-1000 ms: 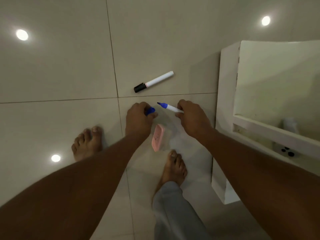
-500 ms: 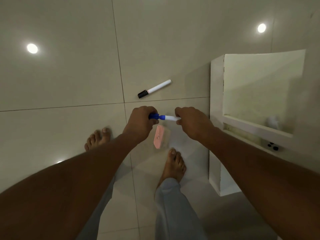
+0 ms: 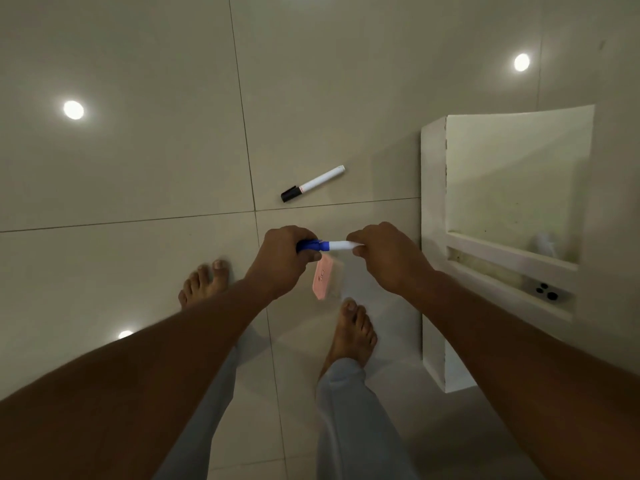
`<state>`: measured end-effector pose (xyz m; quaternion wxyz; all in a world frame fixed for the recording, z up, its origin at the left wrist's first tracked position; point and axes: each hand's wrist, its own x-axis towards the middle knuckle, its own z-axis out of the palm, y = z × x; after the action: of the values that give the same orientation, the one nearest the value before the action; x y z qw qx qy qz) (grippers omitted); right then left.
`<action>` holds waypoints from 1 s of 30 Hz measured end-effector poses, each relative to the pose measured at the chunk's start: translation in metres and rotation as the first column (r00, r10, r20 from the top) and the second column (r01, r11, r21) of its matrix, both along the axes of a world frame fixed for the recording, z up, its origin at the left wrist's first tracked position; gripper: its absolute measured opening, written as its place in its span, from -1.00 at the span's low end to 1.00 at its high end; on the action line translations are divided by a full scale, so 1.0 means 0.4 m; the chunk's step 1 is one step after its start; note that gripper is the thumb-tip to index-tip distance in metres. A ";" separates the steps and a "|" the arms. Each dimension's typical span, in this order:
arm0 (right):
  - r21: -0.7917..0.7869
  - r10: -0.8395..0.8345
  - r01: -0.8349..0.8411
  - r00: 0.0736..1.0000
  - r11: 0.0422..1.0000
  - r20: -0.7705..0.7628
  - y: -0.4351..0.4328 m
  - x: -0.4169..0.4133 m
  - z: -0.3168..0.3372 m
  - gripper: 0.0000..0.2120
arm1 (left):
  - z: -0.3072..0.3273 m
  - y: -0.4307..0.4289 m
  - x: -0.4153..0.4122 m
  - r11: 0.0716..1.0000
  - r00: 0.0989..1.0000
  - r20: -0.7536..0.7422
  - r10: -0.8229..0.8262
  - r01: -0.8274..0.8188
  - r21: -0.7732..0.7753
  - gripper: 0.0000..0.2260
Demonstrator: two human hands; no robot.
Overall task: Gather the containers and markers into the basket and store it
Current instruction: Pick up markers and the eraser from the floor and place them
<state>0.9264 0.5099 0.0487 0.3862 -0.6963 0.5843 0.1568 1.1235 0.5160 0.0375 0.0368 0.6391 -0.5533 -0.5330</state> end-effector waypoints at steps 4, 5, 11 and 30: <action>-0.011 -0.071 0.071 0.997 0.997 0.024 -0.001 0.001 0.004 -0.77 | 0.003 -0.004 -0.007 1.000 1.000 -0.004 -0.025 0.025 -0.015 -0.76; -0.015 -0.095 0.096 0.995 0.995 0.037 -0.001 0.000 0.007 -0.78 | 0.004 -0.007 -0.009 0.999 1.000 -0.002 -0.024 0.024 -0.021 -0.75; -0.011 -0.141 0.142 0.986 0.990 0.088 -0.013 0.007 0.038 -0.76 | 0.022 -0.018 -0.008 0.998 0.998 0.018 -0.053 0.053 -0.039 -0.73; -0.013 -0.652 0.709 0.656 0.706 0.380 0.138 0.031 0.519 -0.85 | 0.544 -0.084 -0.117 0.984 0.960 -0.224 -0.165 0.176 0.029 -0.94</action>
<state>0.9387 0.5652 0.2563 0.4561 -0.4705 0.7354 -0.1725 1.0769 0.4823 0.2551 0.0363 0.5266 -0.5857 -0.6151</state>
